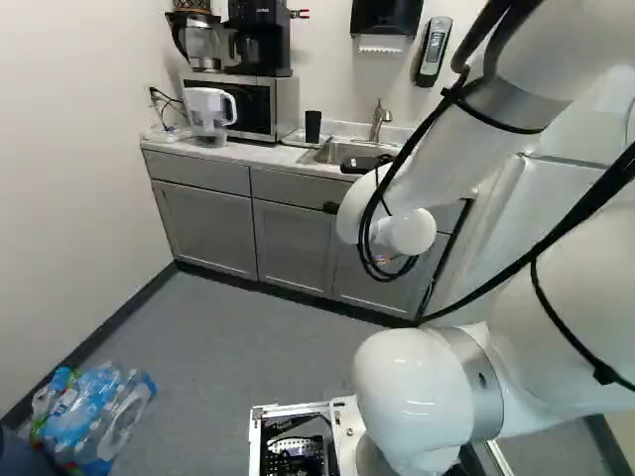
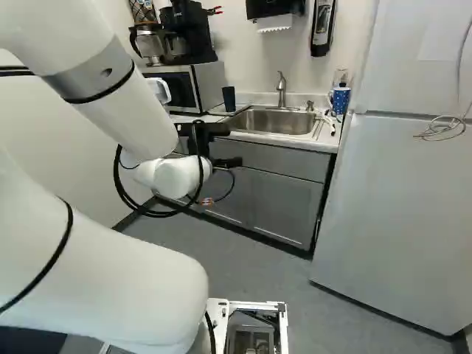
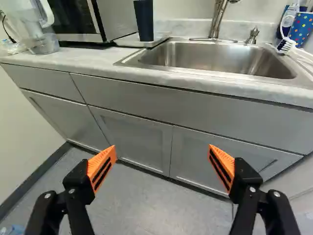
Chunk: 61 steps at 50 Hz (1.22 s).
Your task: Rinse the cup and place it in the tray
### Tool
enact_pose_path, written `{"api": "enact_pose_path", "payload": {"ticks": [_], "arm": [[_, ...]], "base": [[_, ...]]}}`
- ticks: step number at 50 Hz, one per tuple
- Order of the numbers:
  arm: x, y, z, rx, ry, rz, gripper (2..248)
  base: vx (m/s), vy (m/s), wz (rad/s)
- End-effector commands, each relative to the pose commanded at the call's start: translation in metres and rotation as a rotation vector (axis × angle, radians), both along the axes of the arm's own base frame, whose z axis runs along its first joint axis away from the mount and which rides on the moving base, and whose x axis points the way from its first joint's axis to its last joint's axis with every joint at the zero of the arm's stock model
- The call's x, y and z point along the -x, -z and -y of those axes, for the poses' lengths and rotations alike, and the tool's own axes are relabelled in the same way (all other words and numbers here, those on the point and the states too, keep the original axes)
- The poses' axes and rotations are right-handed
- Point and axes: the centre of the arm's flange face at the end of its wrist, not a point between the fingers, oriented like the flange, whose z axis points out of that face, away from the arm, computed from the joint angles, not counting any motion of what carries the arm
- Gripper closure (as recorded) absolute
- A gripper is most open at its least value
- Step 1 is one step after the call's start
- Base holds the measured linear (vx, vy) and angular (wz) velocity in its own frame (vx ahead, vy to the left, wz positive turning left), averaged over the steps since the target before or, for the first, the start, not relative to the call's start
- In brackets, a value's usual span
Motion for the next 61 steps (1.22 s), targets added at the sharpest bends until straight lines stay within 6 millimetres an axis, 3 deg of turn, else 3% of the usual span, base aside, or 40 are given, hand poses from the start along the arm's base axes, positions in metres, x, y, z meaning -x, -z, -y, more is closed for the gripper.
{"api": "enact_pose_path", "payload": {"ticks": [31,61], "arm": [[0.031,0.024,-0.008,0.006,-0.028,0.048,3],[0.038,0.029,-0.010,0.007,-0.034,0.059,3]], "base": [[0.000,0.000,0.000],[0.000,0.000,0.000]]}}
